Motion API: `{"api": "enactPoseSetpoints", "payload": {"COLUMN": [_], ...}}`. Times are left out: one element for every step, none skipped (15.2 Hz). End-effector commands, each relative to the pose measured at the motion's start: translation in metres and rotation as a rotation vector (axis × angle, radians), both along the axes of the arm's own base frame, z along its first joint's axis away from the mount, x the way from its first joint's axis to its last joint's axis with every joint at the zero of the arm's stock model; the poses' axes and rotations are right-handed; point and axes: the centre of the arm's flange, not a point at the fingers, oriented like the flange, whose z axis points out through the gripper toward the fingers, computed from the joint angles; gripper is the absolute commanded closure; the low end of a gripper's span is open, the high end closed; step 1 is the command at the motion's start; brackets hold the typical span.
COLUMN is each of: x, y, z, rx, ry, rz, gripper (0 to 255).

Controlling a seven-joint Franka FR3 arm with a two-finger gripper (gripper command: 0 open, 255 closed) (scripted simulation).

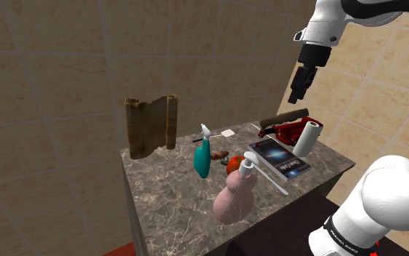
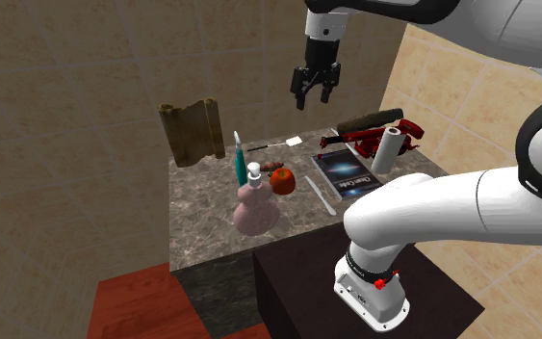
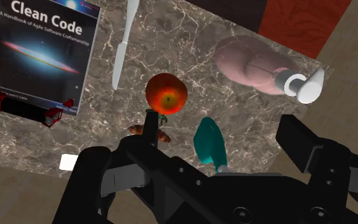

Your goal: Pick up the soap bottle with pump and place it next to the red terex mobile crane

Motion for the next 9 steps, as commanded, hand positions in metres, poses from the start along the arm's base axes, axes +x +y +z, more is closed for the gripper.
{"api": "enactPoseSetpoints", "payload": {"x": [0.0,0.0,0.0,0.0,0.0,-0.001,-0.001,-0.001,-0.001], "y": [0.0,0.012,0.024,0.035,0.047,0.059,0.071,0.082,0.094], "z": [0.0,-0.007,-0.014,-0.021,-0.028,-0.035,-0.042,-0.05,-0.057], "rx": [0.0,-0.004,-0.009,-0.013,-0.017,-0.022,-0.026,-0.03,-0.034], "ry": [0.0,0.0,-0.001,-0.001,-0.002,-0.002,-0.003,-0.003,-0.003], "rz": [0.0,0.0,-0.001,-0.001,-0.002,-0.002,-0.003,-0.003,-0.004], "gripper": [0,0,0,0,0,0,0,0,0]}}
